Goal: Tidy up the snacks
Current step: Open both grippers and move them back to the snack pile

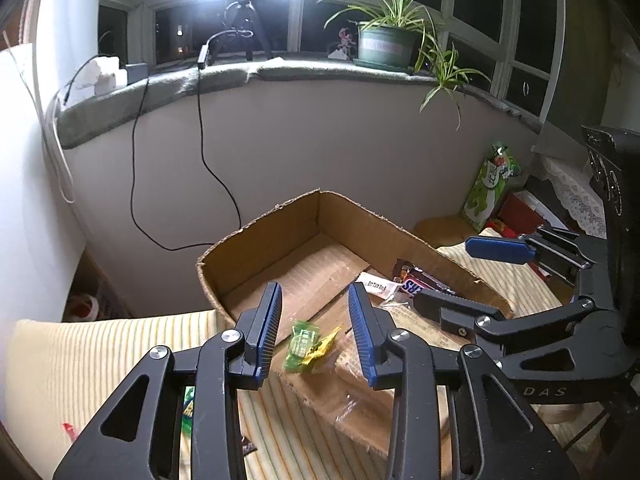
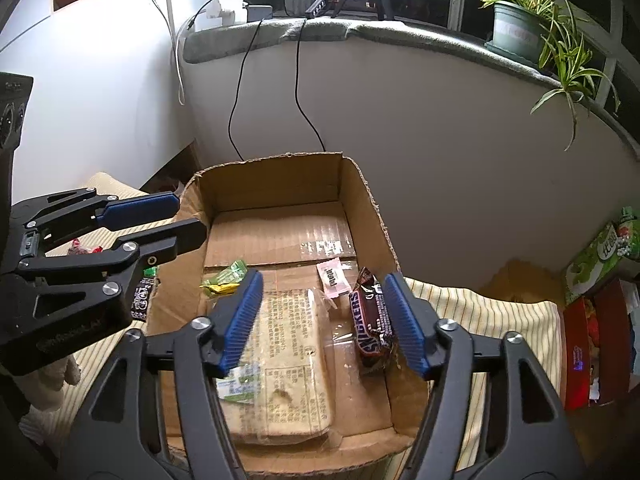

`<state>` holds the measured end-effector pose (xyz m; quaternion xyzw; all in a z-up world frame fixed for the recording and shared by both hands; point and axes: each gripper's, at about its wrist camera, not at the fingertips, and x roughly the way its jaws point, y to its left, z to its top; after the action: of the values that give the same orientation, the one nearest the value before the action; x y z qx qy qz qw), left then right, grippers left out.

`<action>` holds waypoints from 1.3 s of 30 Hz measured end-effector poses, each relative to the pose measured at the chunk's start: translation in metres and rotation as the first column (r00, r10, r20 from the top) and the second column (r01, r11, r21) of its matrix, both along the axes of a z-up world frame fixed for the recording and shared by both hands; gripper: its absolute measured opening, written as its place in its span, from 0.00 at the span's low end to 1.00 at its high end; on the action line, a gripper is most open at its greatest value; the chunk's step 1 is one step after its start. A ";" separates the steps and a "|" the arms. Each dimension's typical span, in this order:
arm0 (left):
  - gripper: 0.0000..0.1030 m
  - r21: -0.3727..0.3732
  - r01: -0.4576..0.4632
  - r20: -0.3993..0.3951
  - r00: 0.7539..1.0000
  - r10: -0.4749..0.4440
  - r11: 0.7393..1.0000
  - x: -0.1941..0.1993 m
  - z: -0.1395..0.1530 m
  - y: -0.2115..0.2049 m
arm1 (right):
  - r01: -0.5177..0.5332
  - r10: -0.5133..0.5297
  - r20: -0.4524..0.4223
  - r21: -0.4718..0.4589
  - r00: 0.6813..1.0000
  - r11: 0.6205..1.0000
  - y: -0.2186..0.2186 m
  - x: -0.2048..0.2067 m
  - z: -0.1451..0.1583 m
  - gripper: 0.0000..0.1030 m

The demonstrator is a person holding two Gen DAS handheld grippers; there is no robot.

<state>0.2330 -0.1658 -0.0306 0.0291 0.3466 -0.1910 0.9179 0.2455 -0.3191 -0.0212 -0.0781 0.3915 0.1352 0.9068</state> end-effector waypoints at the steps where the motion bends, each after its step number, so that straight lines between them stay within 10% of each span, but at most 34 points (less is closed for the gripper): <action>1: 0.40 -0.001 -0.002 0.005 1.000 0.002 1.000 -0.003 0.002 0.001 | 0.002 -0.002 0.005 0.001 1.000 1.000 0.001 -0.003 0.002 0.75; 21: 0.53 -0.029 -0.110 0.097 0.989 0.112 0.994 -0.088 0.037 0.082 | -0.043 0.042 0.052 0.035 0.998 0.998 0.043 -0.084 0.032 0.98; 39: 0.55 -0.047 -0.367 0.011 0.930 0.368 0.929 -0.150 -0.002 0.224 | -0.255 0.255 0.007 0.098 0.967 0.962 0.128 -0.134 0.003 1.00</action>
<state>0.0828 0.0584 -0.0325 -0.0546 0.3324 -0.0230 0.9413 0.1119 -0.1913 -0.0180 -0.0831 0.3734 0.2701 0.8836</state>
